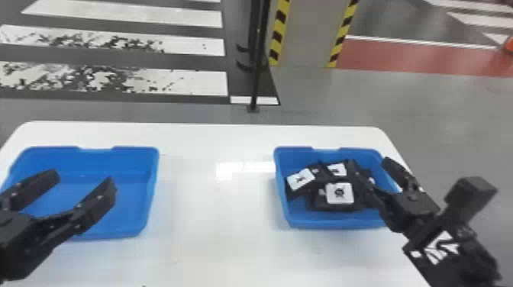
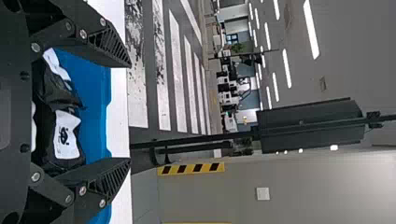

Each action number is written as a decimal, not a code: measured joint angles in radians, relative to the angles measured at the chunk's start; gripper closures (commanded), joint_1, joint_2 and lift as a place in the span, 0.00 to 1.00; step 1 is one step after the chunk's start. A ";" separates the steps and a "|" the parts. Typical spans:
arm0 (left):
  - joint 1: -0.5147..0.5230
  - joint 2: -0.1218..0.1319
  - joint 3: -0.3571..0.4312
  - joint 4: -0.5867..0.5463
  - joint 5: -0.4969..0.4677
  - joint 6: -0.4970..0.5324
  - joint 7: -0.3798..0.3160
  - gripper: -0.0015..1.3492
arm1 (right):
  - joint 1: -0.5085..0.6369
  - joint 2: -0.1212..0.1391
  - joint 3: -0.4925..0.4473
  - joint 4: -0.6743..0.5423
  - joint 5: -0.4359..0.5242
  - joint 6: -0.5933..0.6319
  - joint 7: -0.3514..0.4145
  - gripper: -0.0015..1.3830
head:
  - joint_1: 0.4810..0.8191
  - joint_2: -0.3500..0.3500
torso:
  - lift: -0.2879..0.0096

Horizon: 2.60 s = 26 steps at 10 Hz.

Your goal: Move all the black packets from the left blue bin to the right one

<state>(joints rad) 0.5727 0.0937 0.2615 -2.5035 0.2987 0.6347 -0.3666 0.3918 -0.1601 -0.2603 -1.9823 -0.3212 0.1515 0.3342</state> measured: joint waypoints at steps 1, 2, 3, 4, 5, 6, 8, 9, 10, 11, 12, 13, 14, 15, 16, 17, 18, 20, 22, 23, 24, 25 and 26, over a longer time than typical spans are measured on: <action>0.036 -0.001 0.023 0.007 -0.009 -0.067 0.000 0.13 | 0.096 0.022 0.000 -0.120 0.030 -0.009 -0.002 0.09 | 0.63 0.37 | 0.50; 0.079 -0.004 0.041 0.014 -0.011 -0.152 0.006 0.13 | 0.190 0.047 0.000 -0.232 0.066 -0.022 -0.011 0.09 | 0.63 0.43 | 0.50; 0.124 -0.011 0.050 0.020 -0.016 -0.228 0.018 0.13 | 0.281 0.072 -0.001 -0.332 0.101 -0.039 -0.029 0.09 | 0.63 0.47 | 0.50; 0.157 -0.027 0.055 0.034 -0.024 -0.290 0.029 0.13 | 0.370 0.096 -0.001 -0.420 0.131 -0.056 -0.054 0.09 | 0.63 0.50 | 0.50; 0.180 -0.048 0.058 0.058 -0.034 -0.347 0.039 0.13 | 0.443 0.118 0.000 -0.478 0.149 -0.067 -0.073 0.09 | 0.63 0.52 | 0.50; 0.200 -0.064 0.054 0.083 -0.050 -0.406 0.053 0.13 | 0.484 0.130 0.003 -0.496 0.162 -0.070 -0.079 0.09 | 0.63 0.53 | 0.50; 0.223 -0.091 0.016 0.157 -0.070 -0.520 0.092 0.13 | 0.497 0.134 0.019 -0.465 0.183 -0.082 -0.082 0.09 | 0.63 0.55 | 0.50; 0.224 -0.093 -0.006 0.174 -0.078 -0.552 0.109 0.13 | 0.476 0.129 0.034 -0.436 0.187 -0.099 -0.083 0.09 | 0.63 0.55 | 0.50; 0.219 -0.094 -0.029 0.185 -0.081 -0.564 0.123 0.13 | 0.454 0.125 0.051 -0.411 0.187 -0.112 -0.083 0.09 | 0.63 0.55 | 0.50; 0.208 -0.094 -0.059 0.192 -0.079 -0.567 0.127 0.13 | 0.437 0.121 0.064 -0.397 0.187 -0.117 -0.082 0.09 | 0.63 0.53 | 0.50; 0.197 -0.088 -0.086 0.194 -0.073 -0.566 0.128 0.13 | 0.424 0.115 0.079 -0.387 0.182 -0.118 -0.082 0.09 | 0.63 0.51 | 0.50; 0.188 -0.077 -0.110 0.195 -0.068 -0.560 0.127 0.13 | 0.412 0.111 0.092 -0.378 0.175 -0.119 -0.082 0.09 | 0.63 0.50 | 0.50; 0.181 -0.072 -0.126 0.195 -0.064 -0.556 0.127 0.13 | 0.404 0.107 0.100 -0.370 0.168 -0.119 -0.082 0.09 | 0.63 0.49 | 0.50; 0.179 -0.070 -0.135 0.195 -0.062 -0.554 0.127 0.13 | 0.401 0.106 0.103 -0.368 0.163 -0.119 -0.082 0.09 | 0.63 0.48 | 0.50; 0.178 -0.067 -0.142 0.195 -0.060 -0.550 0.127 0.13 | 0.401 0.105 0.104 -0.366 0.156 -0.118 -0.083 0.09 | 0.63 0.47 | 0.50; 0.178 -0.065 -0.146 0.194 -0.058 -0.547 0.127 0.13 | 0.401 0.105 0.103 -0.365 0.151 -0.118 -0.082 0.09 | 0.63 0.47 | 0.50; 0.177 -0.064 -0.148 0.193 -0.056 -0.546 0.127 0.13 | 0.399 0.105 0.104 -0.363 0.147 -0.118 -0.082 0.09 | 0.63 0.46 | 0.50; 0.176 -0.063 -0.152 0.193 -0.055 -0.542 0.127 0.13 | 0.397 0.103 0.106 -0.361 0.141 -0.118 -0.082 0.09 | 0.63 0.46 | 0.50; 0.176 -0.062 -0.153 0.193 -0.056 -0.539 0.127 0.13 | 0.394 0.098 0.113 -0.361 0.134 -0.118 -0.082 0.09 | 0.63 0.47 | 0.50; 0.176 -0.062 -0.155 0.193 -0.056 -0.539 0.127 0.13 | 0.394 0.097 0.114 -0.360 0.131 -0.118 -0.081 0.09 | 0.63 0.47 | 0.50; 0.175 -0.061 -0.157 0.193 -0.056 -0.539 0.127 0.13 | 0.394 0.096 0.115 -0.360 0.130 -0.118 -0.081 0.09 | 0.63 0.47 | 0.50; 0.174 -0.061 -0.158 0.193 -0.056 -0.539 0.127 0.13 | 0.393 0.095 0.117 -0.360 0.130 -0.118 -0.082 0.09 | 0.63 0.47 | 0.50; 0.173 -0.061 -0.158 0.193 -0.056 -0.539 0.127 0.13 | 0.393 0.094 0.121 -0.360 0.129 -0.118 -0.082 0.09 | 0.63 0.47 | 0.50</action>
<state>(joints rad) 0.7461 0.0329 0.1037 -2.3105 0.2432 0.0957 -0.2393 0.7850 -0.0656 -0.1397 -2.3427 -0.1920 0.0334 0.2523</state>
